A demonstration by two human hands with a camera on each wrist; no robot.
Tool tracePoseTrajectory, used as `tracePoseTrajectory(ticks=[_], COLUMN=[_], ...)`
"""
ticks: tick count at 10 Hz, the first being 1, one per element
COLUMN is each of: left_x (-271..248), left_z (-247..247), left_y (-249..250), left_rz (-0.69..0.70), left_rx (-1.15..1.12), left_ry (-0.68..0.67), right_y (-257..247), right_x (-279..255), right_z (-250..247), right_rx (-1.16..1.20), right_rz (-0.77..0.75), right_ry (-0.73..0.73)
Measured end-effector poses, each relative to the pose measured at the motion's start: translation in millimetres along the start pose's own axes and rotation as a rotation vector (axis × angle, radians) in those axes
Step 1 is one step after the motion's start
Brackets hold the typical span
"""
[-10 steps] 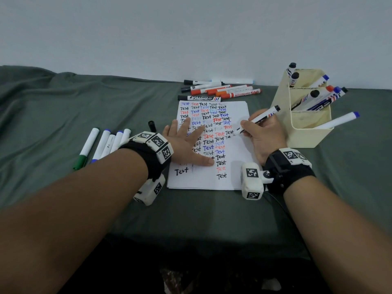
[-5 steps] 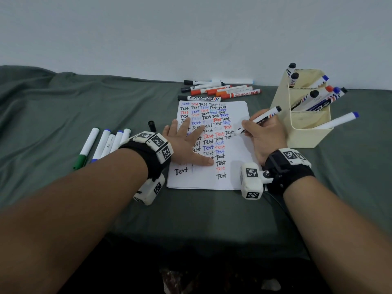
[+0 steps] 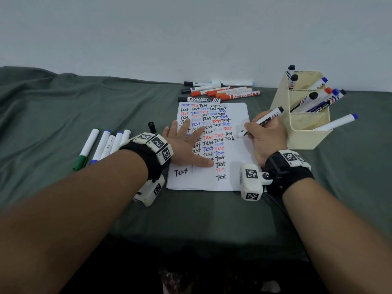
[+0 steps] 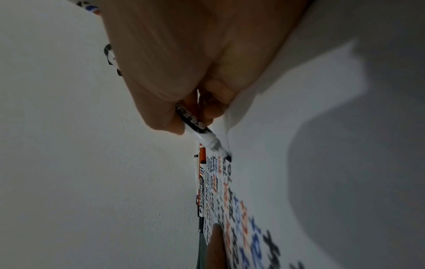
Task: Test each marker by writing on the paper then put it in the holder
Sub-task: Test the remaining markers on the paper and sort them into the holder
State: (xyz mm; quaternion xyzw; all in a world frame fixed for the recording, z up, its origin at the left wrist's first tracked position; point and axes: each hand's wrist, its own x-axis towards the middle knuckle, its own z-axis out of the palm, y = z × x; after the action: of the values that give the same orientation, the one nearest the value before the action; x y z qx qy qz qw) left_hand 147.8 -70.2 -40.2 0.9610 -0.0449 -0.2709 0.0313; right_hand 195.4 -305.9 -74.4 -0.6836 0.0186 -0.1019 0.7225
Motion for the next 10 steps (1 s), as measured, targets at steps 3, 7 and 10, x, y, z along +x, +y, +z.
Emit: tracePoseTrajectory(ticks=[3,7,10], left_x=[0,5,5], left_z=[1,2,0], left_y=[0,-5,-10], left_rz=[-0.001,0.010,0.060], left_rx=[0.000,0.005,0.123], left_ry=[0.004,0.007,0.295], right_y=[0,0,0], right_x=[0,1,-2], right_z=[0,0,-2], right_rx=[0.066,0.251,0.238], right_rz=[0.006,0.029,0.030], right_ry=[0.005,-0.004,-0.071])
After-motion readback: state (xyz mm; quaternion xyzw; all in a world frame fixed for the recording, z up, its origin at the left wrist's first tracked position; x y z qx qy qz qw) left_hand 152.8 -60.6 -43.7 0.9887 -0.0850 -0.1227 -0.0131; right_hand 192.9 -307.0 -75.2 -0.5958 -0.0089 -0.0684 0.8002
